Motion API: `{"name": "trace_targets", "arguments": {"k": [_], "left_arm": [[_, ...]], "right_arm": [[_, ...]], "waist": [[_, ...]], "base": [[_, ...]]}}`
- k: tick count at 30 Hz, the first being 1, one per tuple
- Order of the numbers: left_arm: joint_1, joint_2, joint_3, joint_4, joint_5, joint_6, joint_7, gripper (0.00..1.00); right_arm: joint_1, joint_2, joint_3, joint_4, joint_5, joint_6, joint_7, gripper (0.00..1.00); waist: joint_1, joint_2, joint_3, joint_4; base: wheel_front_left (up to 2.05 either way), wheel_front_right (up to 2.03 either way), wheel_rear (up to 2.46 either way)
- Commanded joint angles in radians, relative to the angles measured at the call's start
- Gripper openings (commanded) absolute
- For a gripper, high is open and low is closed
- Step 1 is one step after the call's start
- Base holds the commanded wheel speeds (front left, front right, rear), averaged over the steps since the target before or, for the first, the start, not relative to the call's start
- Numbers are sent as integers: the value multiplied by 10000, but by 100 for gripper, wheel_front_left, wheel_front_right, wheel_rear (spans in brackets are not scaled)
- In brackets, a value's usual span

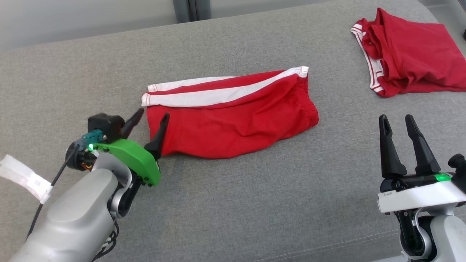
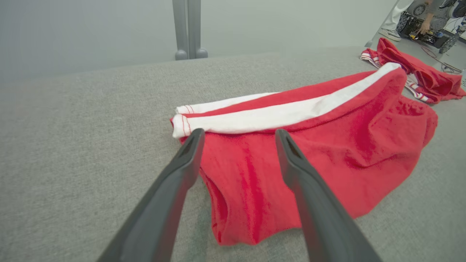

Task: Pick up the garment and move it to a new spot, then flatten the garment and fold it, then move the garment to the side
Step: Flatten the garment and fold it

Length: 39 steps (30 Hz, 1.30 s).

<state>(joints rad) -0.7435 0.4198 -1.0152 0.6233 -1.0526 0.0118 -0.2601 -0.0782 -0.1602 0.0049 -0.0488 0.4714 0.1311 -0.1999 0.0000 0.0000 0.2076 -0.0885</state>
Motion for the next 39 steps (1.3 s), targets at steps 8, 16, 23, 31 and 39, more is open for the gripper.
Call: {"name": "trace_targets", "arguments": {"k": [8, 16, 23, 31, 39], "left_arm": [[1945, -229, 3312, -1785, 2609, 773, -45, 100], [3739, -761, 5963, -3200, 4550, 839, -45, 100], [5127, -1465, 7796, -4246, 5676, 447, -46, 100], [6459, -2235, 9084, -4794, 6695, -45, -46, 100], [7366, -2539, 9671, -4911, 7551, -287, -47, 100]], "right_arm": [[140, 85, -174, 141, -220, -11, -10, 100], [253, 32, -400, 284, -368, -11, 74, 100], [372, 27, -586, 423, -508, -11, 94, 100], [838, 76, -558, 439, -584, -11, 169, 100], [1489, 106, -521, 232, -708, -11, 332, 100]], "waist": [[0, 0, -582, 484], [0, 0, -1069, 861], [0, 0, -1339, 1152], [0, 0, -1722, 1418], [0, 0, -2084, 1580]], "base": [[0, 0, 0], [0, 0, 0], [0, 0, 0], [0, 0, 0], [0, 0, 0]]}}
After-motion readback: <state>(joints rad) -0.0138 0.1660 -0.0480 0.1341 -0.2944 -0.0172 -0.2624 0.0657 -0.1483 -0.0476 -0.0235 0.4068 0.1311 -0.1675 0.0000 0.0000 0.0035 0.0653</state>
